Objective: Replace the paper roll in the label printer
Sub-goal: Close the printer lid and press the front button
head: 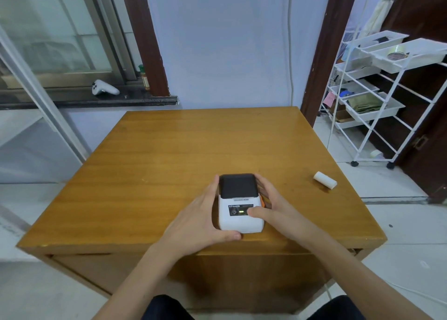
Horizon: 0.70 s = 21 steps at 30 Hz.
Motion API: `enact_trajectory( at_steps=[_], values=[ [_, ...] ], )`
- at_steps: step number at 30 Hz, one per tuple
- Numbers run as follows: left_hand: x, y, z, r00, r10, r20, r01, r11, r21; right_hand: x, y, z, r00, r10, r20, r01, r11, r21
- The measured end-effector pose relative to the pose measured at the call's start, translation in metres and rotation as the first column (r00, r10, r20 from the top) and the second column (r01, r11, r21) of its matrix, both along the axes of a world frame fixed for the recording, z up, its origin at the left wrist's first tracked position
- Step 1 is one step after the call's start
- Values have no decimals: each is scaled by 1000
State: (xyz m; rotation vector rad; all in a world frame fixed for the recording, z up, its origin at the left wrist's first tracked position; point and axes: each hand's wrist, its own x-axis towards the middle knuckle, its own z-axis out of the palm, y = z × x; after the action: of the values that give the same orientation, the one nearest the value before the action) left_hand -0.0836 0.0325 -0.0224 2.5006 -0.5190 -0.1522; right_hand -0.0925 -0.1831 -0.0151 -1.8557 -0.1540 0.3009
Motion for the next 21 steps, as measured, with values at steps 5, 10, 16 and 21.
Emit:
enact_trajectory(
  at_steps=[5,10,16,21],
  values=[
    [2,0,0,999,31,-26,-31,1000,-5,-6,0,0,995,-40,91,47,996,-74],
    [2,1,0,1000,17,-12,-17,1000,-7,-13,0,-1,983,-78,164,96,990,-104],
    [4,1,-1,1000,-15,18,15,1000,-4,-14,0,1,985,-59,159,72,995,-74],
    [4,2,-2,1000,-9,28,9,1000,-6,-13,-1,-2,984,-61,165,73,995,-66]
  ],
)
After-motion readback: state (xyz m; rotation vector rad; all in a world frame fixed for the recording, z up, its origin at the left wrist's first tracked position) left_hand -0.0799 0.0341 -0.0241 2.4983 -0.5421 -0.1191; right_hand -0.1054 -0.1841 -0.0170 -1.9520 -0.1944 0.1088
